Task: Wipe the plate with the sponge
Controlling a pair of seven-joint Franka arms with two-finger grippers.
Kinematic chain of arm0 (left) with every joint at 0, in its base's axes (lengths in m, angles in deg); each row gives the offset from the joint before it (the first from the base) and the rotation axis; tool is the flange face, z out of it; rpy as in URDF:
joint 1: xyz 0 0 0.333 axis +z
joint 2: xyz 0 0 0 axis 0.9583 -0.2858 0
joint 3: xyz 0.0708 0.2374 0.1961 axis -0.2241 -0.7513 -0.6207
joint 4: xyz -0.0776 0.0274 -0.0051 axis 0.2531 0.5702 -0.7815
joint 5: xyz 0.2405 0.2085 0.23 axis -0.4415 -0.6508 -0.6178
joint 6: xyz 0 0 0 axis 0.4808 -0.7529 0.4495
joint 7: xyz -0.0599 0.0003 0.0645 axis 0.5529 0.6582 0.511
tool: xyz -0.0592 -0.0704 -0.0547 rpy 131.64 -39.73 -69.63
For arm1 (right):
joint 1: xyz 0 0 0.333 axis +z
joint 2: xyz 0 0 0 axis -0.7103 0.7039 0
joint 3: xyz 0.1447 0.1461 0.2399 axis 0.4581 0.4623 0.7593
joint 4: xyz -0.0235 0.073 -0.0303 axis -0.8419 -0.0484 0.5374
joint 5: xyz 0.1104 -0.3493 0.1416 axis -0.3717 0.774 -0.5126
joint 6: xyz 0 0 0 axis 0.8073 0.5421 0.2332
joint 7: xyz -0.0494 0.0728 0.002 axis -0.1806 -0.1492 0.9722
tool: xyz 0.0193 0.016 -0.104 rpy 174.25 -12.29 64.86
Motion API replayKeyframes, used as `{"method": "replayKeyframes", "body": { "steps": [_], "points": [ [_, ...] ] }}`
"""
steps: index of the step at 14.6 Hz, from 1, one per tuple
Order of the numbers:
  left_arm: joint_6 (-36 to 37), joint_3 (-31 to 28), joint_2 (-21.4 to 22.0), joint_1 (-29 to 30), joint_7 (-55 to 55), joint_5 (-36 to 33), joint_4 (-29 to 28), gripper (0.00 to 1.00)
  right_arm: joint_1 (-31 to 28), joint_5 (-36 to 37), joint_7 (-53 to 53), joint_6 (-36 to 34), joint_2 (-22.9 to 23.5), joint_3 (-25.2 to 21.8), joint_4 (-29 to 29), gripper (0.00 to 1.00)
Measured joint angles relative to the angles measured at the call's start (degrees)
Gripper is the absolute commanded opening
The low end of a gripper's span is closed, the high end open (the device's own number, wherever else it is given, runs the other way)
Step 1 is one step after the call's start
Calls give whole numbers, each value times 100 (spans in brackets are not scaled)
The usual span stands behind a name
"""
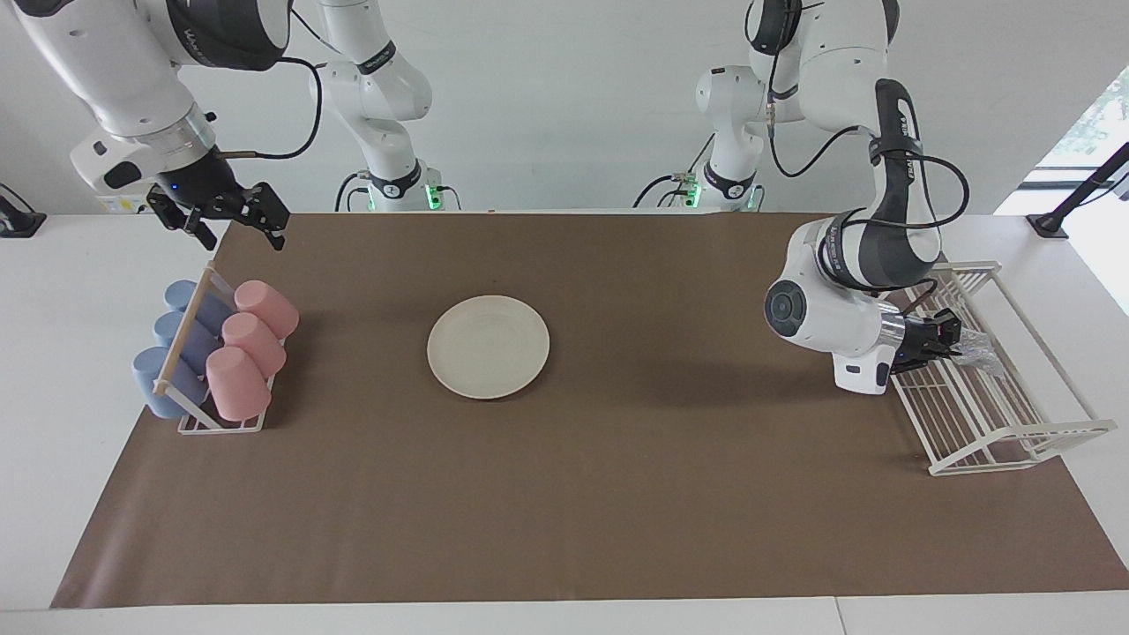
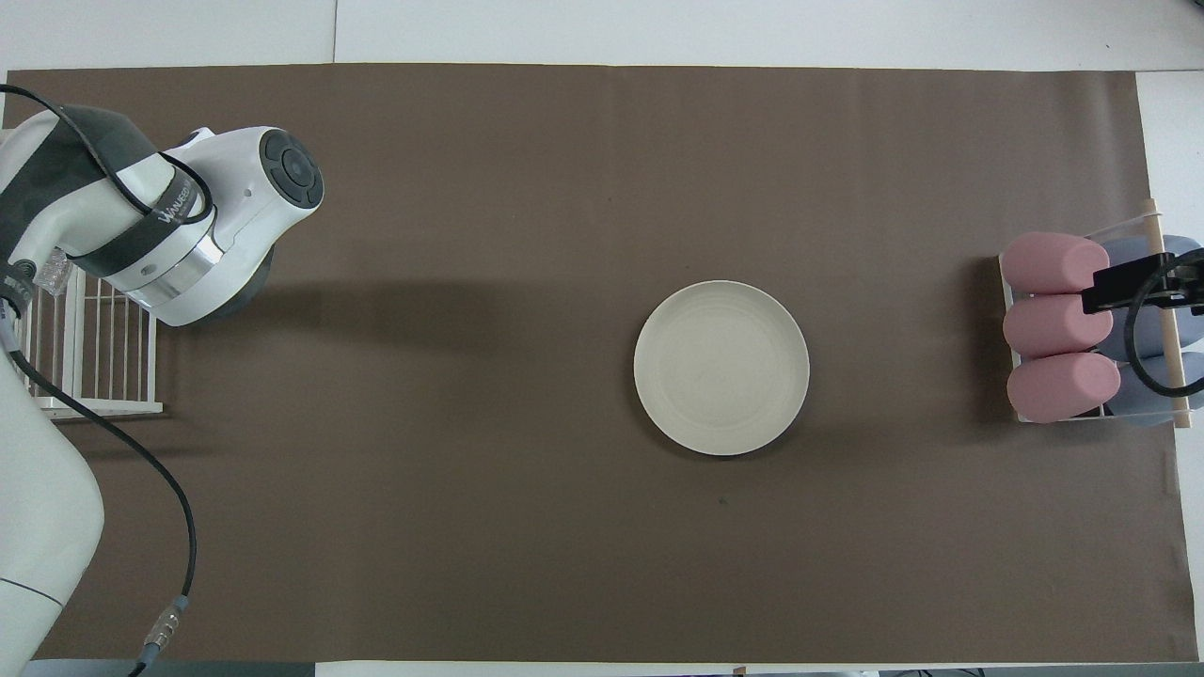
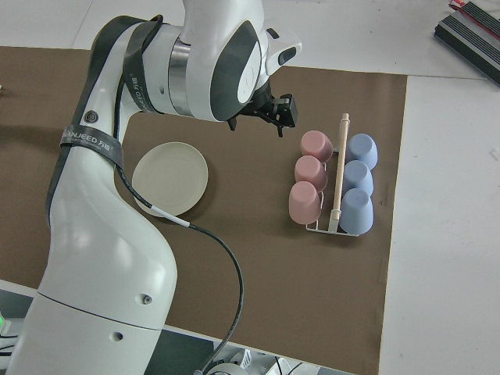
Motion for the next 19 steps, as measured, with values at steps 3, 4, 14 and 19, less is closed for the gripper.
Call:
{"method": "replayKeyframes", "body": {
  "steps": [3, 4, 14, 19],
  "points": [
    [-7, 3, 0, 0, 2, 5, 0, 60, 3, 0, 0, 0, 2, 11, -5, 100],
    [-9, 3, 0, 0, 2, 6, 0, 96, 8, 0, 0, 0, 2, 19, -11, 100],
    [-12, 16, 0, 0, 14, 9, 0, 100, 71, 0, -9, 12, 13, 86, -80, 100],
    [-166, 16, 116, 34, -251, 751, 256, 100, 55, 0, -53, 13, 16, 73, -80, 100]
  ]
}}
